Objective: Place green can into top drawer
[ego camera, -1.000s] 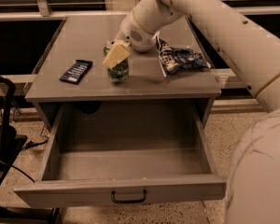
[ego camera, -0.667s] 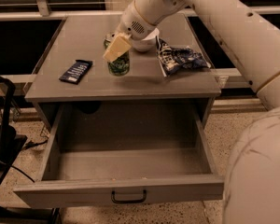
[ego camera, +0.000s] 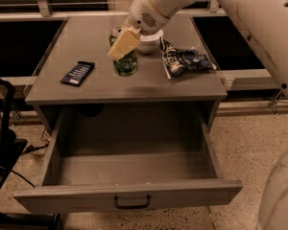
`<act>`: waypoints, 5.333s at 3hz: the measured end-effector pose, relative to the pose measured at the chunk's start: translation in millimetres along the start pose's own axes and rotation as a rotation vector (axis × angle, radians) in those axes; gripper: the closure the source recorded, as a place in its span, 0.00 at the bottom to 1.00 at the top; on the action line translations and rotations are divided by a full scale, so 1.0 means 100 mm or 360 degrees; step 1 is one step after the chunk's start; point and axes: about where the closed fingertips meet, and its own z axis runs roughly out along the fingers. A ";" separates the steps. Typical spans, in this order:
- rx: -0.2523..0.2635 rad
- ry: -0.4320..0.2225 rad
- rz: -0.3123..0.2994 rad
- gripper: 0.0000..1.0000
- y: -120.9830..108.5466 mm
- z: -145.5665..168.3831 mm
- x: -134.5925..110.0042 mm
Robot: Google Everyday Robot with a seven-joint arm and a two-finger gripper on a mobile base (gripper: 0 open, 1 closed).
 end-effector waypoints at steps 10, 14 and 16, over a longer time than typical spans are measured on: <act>-0.0024 -0.0021 -0.0110 1.00 1.34 0.42 0.51; -0.0075 -0.0054 -0.0099 1.00 1.73 0.94 1.02; -0.0032 -0.0101 -0.0107 1.00 1.73 1.26 1.35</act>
Offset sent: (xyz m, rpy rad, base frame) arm -0.0739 -0.0001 0.0201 0.0408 0.0222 -0.0449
